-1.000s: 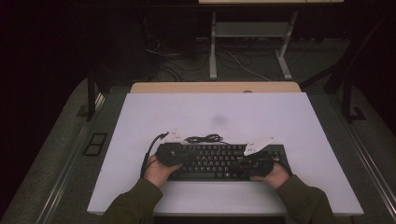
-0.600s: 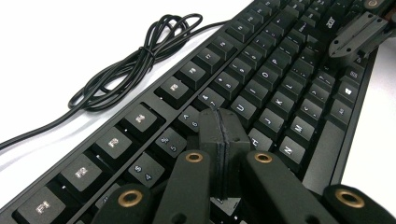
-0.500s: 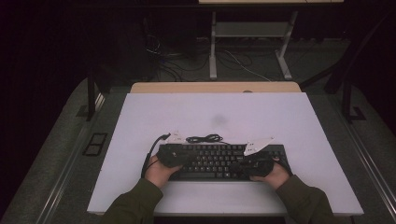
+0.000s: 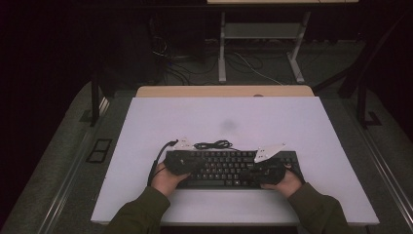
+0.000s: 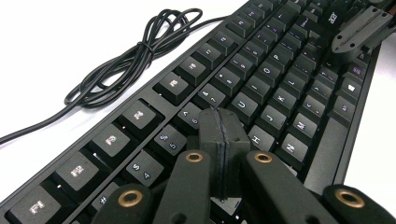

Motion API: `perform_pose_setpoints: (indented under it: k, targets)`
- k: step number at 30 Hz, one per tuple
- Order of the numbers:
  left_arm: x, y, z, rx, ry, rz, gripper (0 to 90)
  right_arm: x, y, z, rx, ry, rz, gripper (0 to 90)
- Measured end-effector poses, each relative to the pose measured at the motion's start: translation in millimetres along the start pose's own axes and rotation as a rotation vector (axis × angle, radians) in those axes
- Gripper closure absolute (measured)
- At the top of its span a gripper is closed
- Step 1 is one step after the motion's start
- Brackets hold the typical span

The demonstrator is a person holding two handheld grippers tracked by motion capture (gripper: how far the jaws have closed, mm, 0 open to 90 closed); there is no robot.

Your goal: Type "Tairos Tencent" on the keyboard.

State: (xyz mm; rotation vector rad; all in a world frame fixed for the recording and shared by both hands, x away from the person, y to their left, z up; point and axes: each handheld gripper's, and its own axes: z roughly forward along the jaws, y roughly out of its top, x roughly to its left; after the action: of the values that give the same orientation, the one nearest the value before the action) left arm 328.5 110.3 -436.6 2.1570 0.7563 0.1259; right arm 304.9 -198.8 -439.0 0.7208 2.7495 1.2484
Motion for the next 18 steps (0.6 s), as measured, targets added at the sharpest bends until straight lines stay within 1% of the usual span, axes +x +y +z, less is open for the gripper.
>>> perform_pose_setpoints:
  k: [3,4,9,11,12,18]
  targets:
    - [0.0,0.4,-0.7,0.004,0.000,0.002,89.0,0.1,0.0,0.0,0.000,0.000,0.001,89.3]
    - [-0.7,0.6,-1.3,0.004,0.002,-0.003,89.0,0.1,0.0,0.0,0.000,0.000,0.001,89.3]
    - [-2.0,2.9,-4.7,-0.013,-0.002,0.003,88.9,0.0,0.0,0.0,0.000,0.000,0.001,89.3]
    - [-2.7,3.5,-6.4,-0.023,-0.002,-0.005,88.9,0.1,0.0,0.0,-0.001,0.000,0.001,89.3]
    - [-2.3,3.6,-7.7,-0.028,-0.004,-0.001,88.8,0.2,0.0,0.0,-0.001,-0.001,0.001,89.3]
    - [-0.1,2.5,-14.4,-0.054,-0.007,-0.019,80.0,0.0,0.0,0.0,-0.001,0.000,0.001,89.3]
